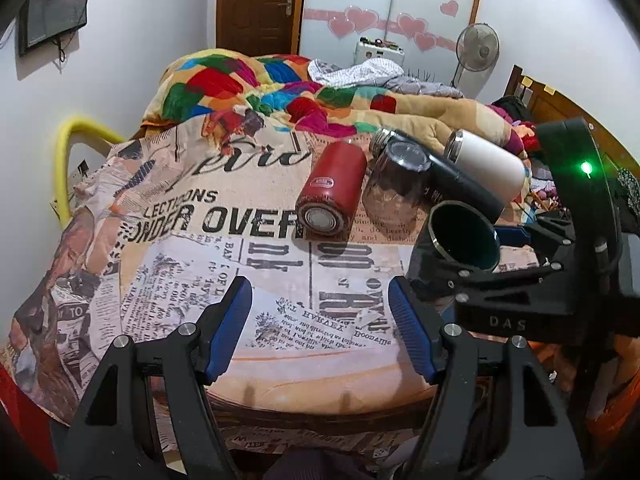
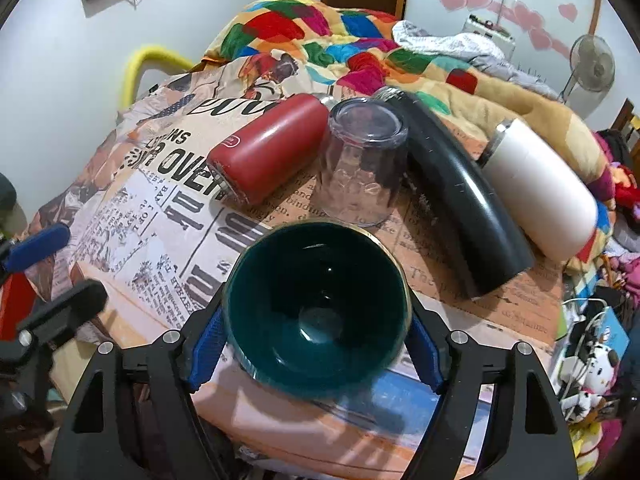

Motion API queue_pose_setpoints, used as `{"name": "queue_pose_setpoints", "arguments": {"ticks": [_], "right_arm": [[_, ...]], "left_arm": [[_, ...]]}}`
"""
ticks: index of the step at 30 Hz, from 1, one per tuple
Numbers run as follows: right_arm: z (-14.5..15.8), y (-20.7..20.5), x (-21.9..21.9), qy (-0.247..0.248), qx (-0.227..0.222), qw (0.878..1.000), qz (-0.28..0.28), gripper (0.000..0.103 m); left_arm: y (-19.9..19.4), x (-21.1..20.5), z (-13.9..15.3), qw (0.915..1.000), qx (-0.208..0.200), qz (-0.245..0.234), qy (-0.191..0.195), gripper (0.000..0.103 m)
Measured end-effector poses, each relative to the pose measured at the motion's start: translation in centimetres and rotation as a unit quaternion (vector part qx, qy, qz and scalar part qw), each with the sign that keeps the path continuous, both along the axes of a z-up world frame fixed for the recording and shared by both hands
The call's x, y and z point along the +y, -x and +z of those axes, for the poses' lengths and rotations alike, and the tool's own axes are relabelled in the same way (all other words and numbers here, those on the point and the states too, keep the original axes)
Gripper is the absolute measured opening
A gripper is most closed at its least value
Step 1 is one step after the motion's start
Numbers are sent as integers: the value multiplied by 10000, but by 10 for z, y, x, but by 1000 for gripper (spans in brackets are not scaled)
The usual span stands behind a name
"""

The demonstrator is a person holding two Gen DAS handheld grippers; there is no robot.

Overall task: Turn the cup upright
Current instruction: 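Lift and rotate the mug with the right gripper until its opening faces up, then lower the upright mug onto the bed, open the right gripper, withdraw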

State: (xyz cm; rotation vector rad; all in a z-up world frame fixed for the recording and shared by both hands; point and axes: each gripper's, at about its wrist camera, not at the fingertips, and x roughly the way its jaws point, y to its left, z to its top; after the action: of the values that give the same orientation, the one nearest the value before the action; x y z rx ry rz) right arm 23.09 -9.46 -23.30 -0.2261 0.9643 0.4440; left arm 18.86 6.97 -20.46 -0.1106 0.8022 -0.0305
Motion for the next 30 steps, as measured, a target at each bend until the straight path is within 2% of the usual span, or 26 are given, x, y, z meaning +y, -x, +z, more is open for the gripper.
{"name": "queue_pose_setpoints", "arguments": {"ticks": [6, 12, 15, 21, 27, 30], "right_arm": [[35, 26, -21, -239, -365, 9990, -30, 76], [101, 68, -54, -758, -1183, 9899, -194, 76], [136, 93, -68, -1043, -1690, 9797, -281, 76], [201, 158, -96, -1723, -2874, 9413, -410, 76], [221, 202, -102, -2023, -3530, 9121, -496, 80], [219, 211, -103, -2063, -3656, 9059, -557, 85]], "left_arm": [[19, -4, 37, 9992, -407, 9, -9, 70], [47, -13, 91, 9940, -1091, -21, -10, 70], [68, -19, 122, 9879, -1550, -75, 27, 71], [116, -33, 177, 9675, -2524, -134, 53, 76], [158, -46, 201, 9483, -3172, -35, -39, 83], [173, -49, 201, 9409, -3384, -13, -92, 90]]}}
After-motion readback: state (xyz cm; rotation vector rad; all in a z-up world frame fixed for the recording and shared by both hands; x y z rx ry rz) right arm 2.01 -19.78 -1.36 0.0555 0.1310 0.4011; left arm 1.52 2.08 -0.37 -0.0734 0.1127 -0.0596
